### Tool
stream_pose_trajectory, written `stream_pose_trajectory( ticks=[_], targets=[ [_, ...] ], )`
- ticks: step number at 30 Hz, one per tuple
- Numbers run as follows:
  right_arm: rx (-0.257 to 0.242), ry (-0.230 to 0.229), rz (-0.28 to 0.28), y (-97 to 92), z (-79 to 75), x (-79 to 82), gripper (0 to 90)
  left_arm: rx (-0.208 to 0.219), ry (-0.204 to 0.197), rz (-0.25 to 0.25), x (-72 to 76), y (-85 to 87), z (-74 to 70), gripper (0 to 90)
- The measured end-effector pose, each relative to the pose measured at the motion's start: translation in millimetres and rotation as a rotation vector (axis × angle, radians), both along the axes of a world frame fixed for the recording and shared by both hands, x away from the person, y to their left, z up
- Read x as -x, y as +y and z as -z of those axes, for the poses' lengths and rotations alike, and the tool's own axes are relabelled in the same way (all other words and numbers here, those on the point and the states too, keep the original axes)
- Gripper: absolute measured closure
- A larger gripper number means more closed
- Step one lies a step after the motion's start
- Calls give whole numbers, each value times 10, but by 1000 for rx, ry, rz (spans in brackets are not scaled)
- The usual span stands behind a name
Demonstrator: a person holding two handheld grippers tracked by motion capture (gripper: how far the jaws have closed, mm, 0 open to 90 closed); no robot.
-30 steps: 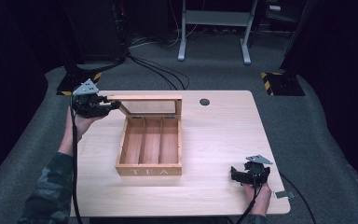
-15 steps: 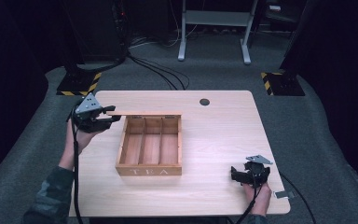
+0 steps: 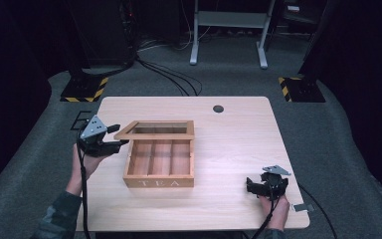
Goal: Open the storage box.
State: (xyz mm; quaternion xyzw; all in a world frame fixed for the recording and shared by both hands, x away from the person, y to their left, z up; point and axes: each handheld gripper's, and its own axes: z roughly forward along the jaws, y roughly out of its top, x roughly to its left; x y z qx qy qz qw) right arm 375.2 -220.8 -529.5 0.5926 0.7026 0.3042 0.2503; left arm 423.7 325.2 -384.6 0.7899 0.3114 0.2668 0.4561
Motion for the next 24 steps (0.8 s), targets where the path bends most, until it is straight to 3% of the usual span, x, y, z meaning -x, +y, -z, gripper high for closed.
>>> stream_pose_trajectory(
  ticks=[5,9,13,24],
  targets=[
    [0,0,0,1,0,0,38,26,-6,-17,91,2,152,369],
    [0,0,0,1,0,0,39,61,0,-29,150,6,284,357],
    [-1,1,2,2,0,1,38,69,15,-35,209,5,399,352],
    [-2,2,4,4,-1,2,39,84,106,-26,289,-51,780,304]
  ],
)
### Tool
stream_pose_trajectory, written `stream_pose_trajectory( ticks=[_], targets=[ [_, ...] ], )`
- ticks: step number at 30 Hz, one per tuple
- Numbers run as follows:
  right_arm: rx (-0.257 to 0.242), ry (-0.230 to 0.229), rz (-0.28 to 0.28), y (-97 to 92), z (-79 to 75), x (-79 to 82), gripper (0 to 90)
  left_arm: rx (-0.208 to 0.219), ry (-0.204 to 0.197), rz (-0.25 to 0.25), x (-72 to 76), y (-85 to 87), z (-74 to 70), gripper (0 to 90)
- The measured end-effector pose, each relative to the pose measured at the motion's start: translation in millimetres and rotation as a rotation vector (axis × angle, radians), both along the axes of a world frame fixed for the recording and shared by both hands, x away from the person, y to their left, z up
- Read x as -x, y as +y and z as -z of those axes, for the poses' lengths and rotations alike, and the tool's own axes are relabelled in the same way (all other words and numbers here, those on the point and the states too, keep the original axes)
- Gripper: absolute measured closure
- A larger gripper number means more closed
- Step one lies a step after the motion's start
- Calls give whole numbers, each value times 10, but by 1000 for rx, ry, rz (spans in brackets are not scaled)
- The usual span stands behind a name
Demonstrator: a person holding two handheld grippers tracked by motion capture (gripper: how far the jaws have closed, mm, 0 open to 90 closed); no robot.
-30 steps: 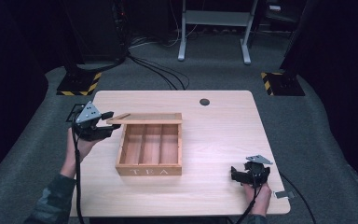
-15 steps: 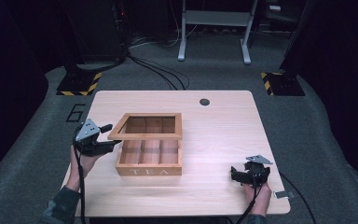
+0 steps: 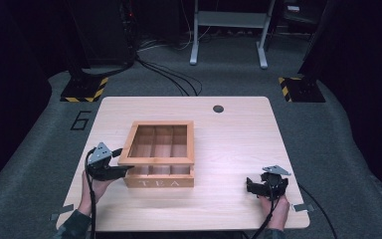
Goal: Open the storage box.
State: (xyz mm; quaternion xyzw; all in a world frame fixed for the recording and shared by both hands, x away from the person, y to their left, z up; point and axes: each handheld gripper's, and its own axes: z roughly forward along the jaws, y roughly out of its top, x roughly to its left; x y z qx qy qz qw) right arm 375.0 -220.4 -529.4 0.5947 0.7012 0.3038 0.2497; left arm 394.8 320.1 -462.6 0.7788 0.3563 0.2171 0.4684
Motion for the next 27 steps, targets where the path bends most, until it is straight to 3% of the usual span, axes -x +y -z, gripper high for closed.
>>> stream_pose_trajectory(
  ticks=[10,21,27],
  targets=[
    [0,-1,0,0,0,0,39,-14,54,-1,49,-27,188,270],
    [-1,-2,1,-2,0,2,43,-9,85,-28,64,32,165,269],
    [-1,-3,1,-1,0,2,43,2,110,-34,103,136,122,196]
  ],
)
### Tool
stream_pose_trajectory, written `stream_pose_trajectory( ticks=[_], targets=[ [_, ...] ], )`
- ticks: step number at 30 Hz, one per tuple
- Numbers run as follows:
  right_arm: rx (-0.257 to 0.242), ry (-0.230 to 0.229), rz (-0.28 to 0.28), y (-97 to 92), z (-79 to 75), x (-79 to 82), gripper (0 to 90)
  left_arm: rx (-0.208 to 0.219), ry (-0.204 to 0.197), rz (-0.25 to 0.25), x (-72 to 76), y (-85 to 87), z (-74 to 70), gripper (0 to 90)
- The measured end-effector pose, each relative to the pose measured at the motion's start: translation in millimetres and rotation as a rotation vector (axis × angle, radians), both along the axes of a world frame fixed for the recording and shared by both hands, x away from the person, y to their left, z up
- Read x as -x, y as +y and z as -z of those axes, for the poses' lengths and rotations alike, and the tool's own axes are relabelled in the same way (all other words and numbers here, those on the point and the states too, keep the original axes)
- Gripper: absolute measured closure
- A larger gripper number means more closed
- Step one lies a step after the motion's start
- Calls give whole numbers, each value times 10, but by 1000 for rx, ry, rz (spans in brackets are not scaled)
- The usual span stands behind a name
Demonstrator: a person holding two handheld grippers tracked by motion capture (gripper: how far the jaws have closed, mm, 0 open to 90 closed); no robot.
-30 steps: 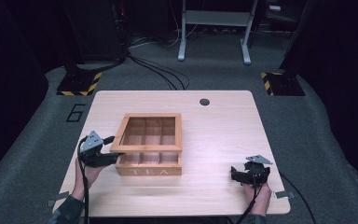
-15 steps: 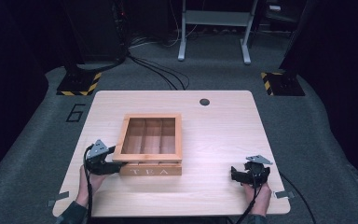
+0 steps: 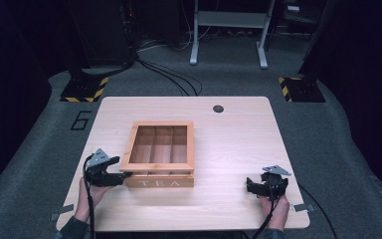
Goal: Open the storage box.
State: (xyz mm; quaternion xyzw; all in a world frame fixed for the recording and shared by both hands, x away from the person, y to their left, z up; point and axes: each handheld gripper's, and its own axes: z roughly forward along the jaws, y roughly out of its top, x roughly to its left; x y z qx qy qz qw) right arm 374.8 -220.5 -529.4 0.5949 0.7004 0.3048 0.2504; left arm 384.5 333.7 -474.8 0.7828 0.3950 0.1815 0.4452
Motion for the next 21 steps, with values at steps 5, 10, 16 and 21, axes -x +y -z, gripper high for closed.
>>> stream_pose_trajectory(
  ticks=[5,10,16,21],
  targets=[
    [2,0,3,2,1,0,45,-57,48,42,127,41,40,112],
    [4,-3,-1,-2,1,0,48,-43,92,16,280,130,269,92],
    [3,-2,-1,-2,1,-1,48,-76,129,-27,433,243,481,71],
    [4,-3,0,-1,1,-1,47,-91,125,-58,484,267,553,64]
  ],
)
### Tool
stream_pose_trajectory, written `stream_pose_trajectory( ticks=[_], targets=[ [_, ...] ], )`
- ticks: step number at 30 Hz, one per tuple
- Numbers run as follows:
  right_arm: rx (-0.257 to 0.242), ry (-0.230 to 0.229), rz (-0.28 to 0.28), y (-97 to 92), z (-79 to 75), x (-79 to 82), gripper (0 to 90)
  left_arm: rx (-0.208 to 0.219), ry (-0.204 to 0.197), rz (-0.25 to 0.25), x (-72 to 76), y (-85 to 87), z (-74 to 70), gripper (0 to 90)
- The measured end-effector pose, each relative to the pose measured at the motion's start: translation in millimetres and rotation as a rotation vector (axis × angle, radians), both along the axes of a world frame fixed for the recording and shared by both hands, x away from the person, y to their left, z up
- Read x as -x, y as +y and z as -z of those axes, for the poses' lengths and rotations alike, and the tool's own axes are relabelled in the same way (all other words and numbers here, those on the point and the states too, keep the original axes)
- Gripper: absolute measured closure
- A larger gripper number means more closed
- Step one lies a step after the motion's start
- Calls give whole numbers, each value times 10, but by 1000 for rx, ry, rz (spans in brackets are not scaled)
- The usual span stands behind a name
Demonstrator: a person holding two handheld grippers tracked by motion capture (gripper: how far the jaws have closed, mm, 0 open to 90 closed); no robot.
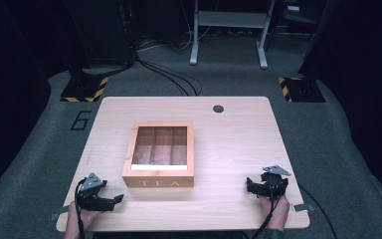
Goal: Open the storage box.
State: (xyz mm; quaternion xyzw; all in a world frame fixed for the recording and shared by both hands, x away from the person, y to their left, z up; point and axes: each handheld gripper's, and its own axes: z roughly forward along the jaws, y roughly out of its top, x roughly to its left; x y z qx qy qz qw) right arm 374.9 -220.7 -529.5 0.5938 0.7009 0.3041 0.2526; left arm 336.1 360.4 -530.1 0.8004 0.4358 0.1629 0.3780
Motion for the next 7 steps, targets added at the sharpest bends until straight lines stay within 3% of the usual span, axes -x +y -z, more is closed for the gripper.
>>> stream_pose_trajectory(
  ticks=[7],
  targets=[
    [3,-2,2,2,1,0,47,-52,-12,-20,6,-29,9,64]
  ],
)
